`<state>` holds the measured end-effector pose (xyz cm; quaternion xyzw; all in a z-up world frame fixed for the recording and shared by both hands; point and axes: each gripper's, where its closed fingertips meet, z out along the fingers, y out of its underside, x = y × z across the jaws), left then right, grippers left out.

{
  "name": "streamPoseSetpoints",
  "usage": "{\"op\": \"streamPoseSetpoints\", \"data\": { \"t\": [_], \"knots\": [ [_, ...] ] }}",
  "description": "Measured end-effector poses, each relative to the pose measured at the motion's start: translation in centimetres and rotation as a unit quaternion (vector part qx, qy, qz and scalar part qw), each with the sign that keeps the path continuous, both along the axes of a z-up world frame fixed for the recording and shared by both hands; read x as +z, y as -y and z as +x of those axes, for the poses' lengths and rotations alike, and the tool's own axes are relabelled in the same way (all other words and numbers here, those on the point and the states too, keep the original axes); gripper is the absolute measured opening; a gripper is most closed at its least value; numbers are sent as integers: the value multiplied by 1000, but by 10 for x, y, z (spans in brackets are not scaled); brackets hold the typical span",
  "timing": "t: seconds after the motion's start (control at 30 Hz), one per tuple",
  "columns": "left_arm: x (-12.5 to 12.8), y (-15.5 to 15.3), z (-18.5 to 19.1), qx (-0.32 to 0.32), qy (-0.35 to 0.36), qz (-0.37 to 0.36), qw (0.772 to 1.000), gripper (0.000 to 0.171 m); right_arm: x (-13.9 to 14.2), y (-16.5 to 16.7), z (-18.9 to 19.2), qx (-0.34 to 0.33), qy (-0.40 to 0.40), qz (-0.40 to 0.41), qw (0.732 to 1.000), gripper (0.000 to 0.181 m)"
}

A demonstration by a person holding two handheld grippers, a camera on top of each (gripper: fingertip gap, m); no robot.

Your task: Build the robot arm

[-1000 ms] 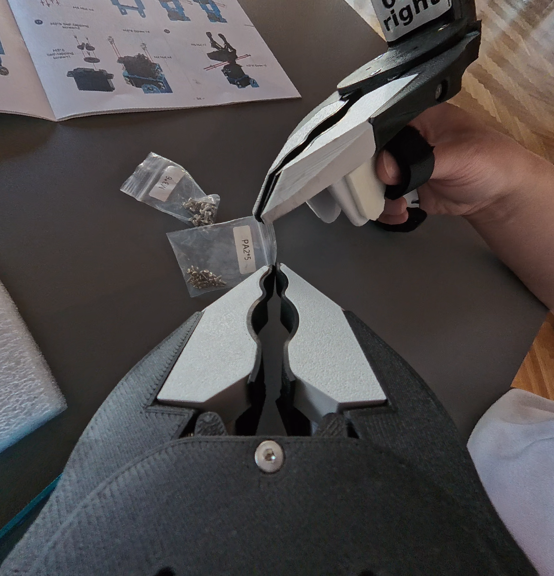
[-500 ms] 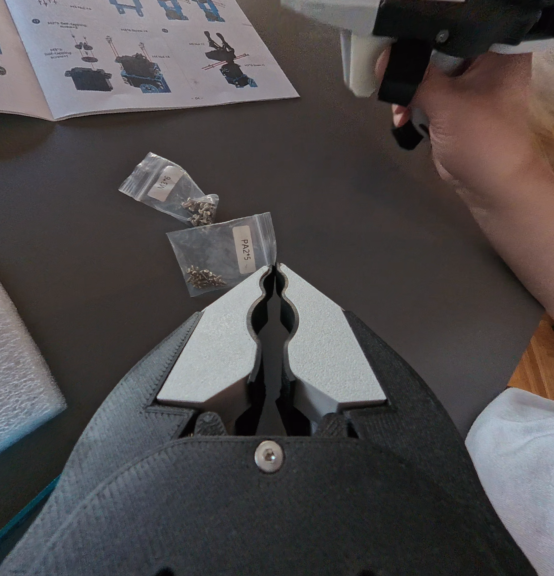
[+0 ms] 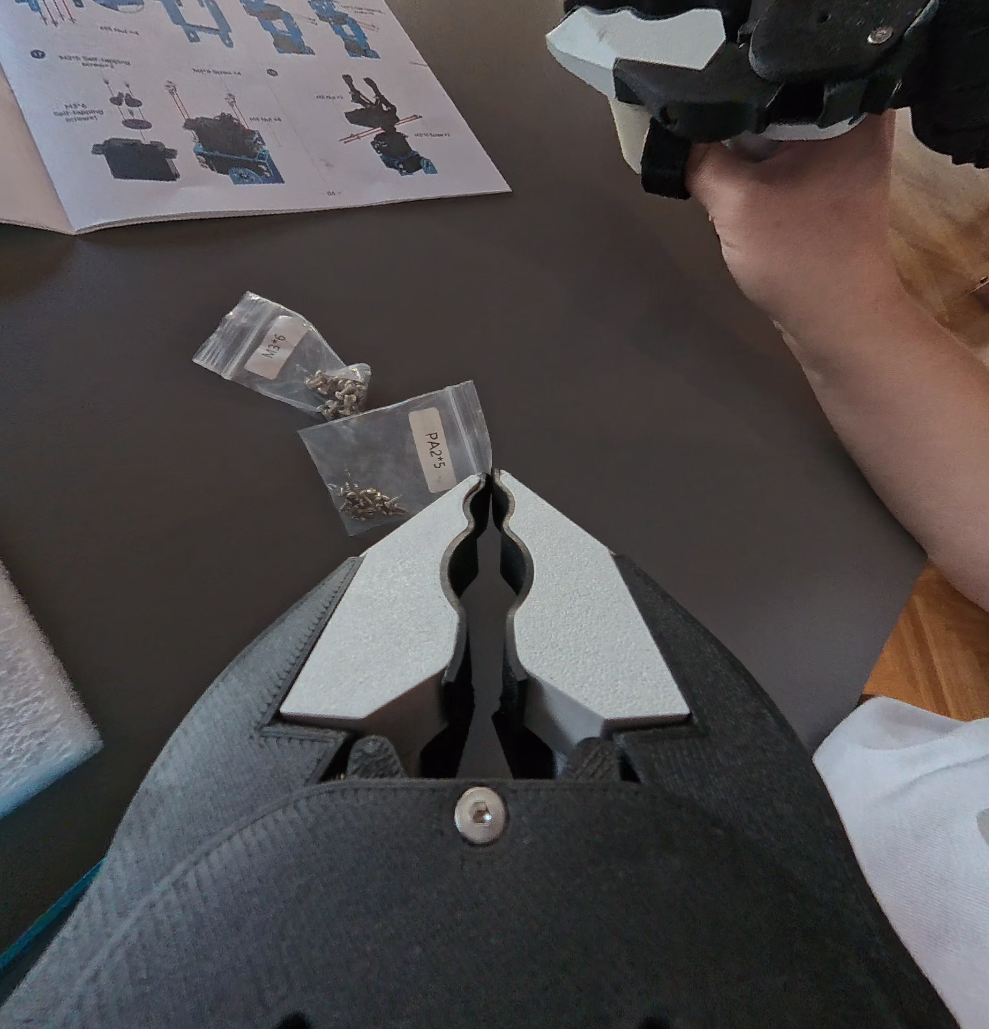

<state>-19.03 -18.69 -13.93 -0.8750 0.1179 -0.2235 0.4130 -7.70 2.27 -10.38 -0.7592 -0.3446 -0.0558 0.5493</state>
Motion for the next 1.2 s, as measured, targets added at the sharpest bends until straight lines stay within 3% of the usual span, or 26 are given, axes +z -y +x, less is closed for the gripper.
{"op": "streamPoseSetpoints", "data": {
  "t": [0.17, 0.27, 0.3, 0.33, 0.4, 0.47, 0.53, 0.6, 0.77, 0.87, 1.03, 1.2],
  "knots": [
    [4, 0, -2, 4, 10, 3, 1000, 0, -4, 4, -9, 19, 2, -11, 1000, 18],
    [13, -2, -9, 21, 27, 19, 999, 0, 15, 26, -43, 119, -106, -23, 987, 29],
    [17, -3, -12, 27, 37, 26, 999, 0, 33, 44, -63, 184, -186, -34, 965, 30],
    [23, -3, -15, 32, 53, 35, 997, 0, 52, 71, -81, 262, -274, -58, 924, 30],
    [32, -4, -20, 46, 84, 49, 994, 0, 79, 126, -107, 407, -415, -173, 796, 32],
    [36, -4, -24, 56, 97, 57, 992, 0, 62, 153, -124, 441, -430, -336, 712, 35],
    [36, -4, -26, 63, 101, 63, 991, 0, 49, 169, -131, 458, -421, -416, 663, 24],
    [35, -4, -24, 62, 107, 61, 990, 0, 44, 170, -135, 447, -433, -429, 655, 19],
    [29, -2, -21, 63, 117, 55, 990, 0, 16, 188, -142, 447, -363, -479, 663, 19],
    [28, -3, -18, 59, 113, 56, 990, 0, 11, 191, -143, 438, -366, -507, 646, 18],
    [26, -3, -14, 54, 103, 58, 992, 0, 0, 191, -144, 426, -352, -519, 652, 16],
    [26, -3, -11, 50, 106, 56, 992, 0, -1, 193, -146, 425, -358, -528, 642, 16]
  ]
}}
